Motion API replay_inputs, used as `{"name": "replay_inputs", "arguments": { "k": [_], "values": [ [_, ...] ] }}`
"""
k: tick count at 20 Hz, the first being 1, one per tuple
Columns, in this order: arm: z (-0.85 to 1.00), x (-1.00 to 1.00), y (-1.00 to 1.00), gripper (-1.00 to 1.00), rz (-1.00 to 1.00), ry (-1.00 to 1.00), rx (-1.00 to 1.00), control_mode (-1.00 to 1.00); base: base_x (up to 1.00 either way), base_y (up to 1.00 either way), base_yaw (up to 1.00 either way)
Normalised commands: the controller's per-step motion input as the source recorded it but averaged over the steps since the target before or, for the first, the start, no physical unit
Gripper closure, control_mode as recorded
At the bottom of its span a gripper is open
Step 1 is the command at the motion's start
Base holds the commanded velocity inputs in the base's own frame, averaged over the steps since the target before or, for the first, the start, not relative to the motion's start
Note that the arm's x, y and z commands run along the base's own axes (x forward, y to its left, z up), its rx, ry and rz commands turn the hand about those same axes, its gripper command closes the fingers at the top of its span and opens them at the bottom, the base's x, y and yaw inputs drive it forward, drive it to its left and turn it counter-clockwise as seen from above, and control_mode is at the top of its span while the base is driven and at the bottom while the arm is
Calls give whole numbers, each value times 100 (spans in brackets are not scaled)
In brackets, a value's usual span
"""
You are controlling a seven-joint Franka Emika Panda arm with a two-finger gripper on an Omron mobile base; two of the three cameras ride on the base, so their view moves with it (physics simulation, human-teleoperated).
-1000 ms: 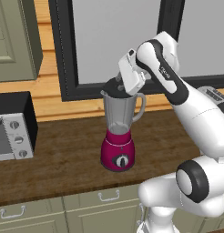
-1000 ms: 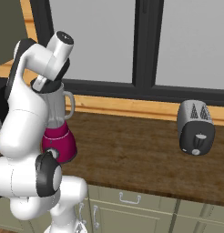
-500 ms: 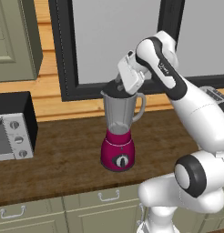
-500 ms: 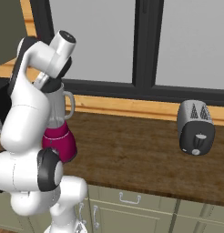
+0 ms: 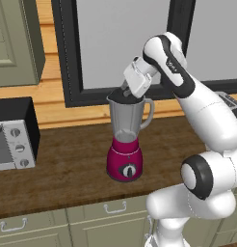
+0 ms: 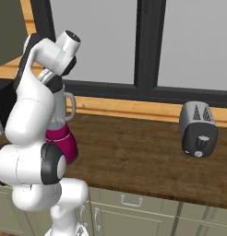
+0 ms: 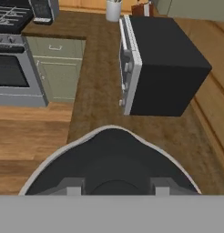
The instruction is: Close the lid blender by securely placing the lid on top.
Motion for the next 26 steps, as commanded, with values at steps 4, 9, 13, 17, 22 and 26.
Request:
{"name": "replay_inputs", "arguments": {
  "k": [4, 9, 13, 17, 22, 26],
  "values": [
    [-47, 0, -15, 100, 1, 0, 10, -100, 0, 0, 0],
    [-56, 0, -6, -100, 1, -2, 8, -100, 0, 0, 0],
    [-42, 0, 0, -100, 0, -2, 0, -100, 0, 0, 0],
    [-13, 2, 0, -100, 0, -8, 0, -100, 0, 0, 0],
    [0, 14, 0, -100, 0, -7, 0, -100, 0, 0, 0],
    [1, 24, 0, -100, 0, -10, 0, -100, 0, 0, 0]
  ]
}}
